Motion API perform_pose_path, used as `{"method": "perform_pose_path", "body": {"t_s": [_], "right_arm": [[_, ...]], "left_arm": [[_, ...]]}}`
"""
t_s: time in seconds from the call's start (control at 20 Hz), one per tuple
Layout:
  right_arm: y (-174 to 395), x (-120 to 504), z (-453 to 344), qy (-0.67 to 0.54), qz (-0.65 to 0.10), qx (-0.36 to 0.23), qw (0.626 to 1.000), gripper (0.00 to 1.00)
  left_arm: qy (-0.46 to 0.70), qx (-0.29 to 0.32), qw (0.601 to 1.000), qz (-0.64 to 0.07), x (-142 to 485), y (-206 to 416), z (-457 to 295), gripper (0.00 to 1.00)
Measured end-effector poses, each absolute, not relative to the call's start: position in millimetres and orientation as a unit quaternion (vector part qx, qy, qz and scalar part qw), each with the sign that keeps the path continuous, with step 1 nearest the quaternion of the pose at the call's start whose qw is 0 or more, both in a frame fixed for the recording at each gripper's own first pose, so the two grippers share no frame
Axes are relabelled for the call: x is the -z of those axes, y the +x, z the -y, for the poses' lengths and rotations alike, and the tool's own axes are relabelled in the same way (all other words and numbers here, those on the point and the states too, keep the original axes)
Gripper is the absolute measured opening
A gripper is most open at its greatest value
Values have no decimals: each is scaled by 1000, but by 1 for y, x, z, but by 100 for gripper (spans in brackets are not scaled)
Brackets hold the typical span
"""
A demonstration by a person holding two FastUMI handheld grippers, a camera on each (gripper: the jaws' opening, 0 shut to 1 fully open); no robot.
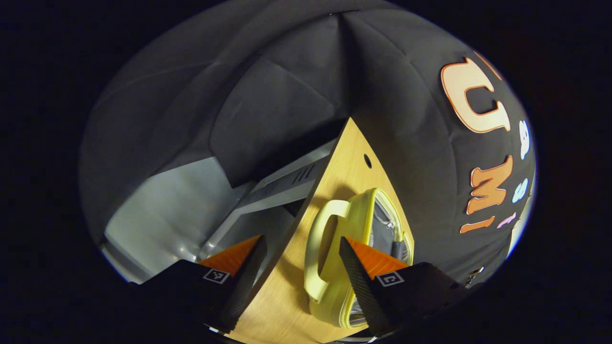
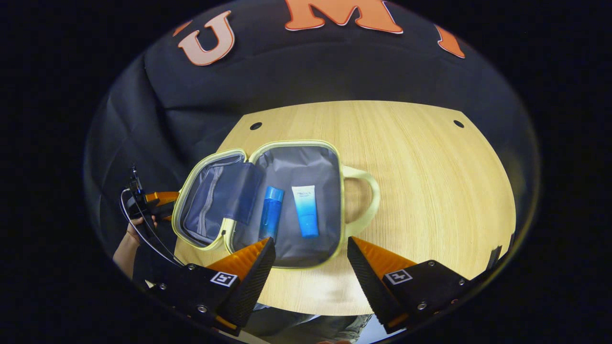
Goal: First open the suitcase, pack the skin care products into it, and then close the suitcase.
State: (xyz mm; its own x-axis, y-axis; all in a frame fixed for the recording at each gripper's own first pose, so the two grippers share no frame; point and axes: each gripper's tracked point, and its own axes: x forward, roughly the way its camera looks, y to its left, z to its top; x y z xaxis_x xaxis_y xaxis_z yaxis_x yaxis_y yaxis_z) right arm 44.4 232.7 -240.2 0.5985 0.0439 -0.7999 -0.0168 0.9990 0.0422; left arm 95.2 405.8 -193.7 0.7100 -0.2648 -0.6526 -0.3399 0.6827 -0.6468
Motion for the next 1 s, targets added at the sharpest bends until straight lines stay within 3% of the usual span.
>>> {"method": "perform_pose_path", "body": {"t_s": [0.05,0.1,0.15,0.25,0.3,0.35,0.4,0.65,1.0], "right_arm": [[42,241,-230,21,-449,-14,893,96],[41,240,-229,24,-450,-11,893,96],[41,239,-228,25,-447,-11,894,96],[41,236,-231,26,-444,-17,896,96],[40,235,-232,26,-442,-20,896,96],[40,234,-233,25,-439,-21,898,96],[40,233,-232,24,-437,-22,899,96],[37,235,-227,9,-425,-24,905,96],[62,191,-195,17,-363,-46,930,96]], "left_arm": [[-401,-17,833,-380,195,97,-400,95],[-398,-25,835,-379,194,96,-402,91],[-397,-29,836,-377,196,101,-401,75],[-408,-22,833,-373,193,103,-389,74],[-388,-53,837,-381,199,101,-398,65],[-385,-57,834,-392,199,98,-397,29],[-378,-62,832,-401,195,89,-394,14],[-289,-53,870,-395,162,91,-386,5],[-153,-30,925,-347,44,96,-323,4]]}}
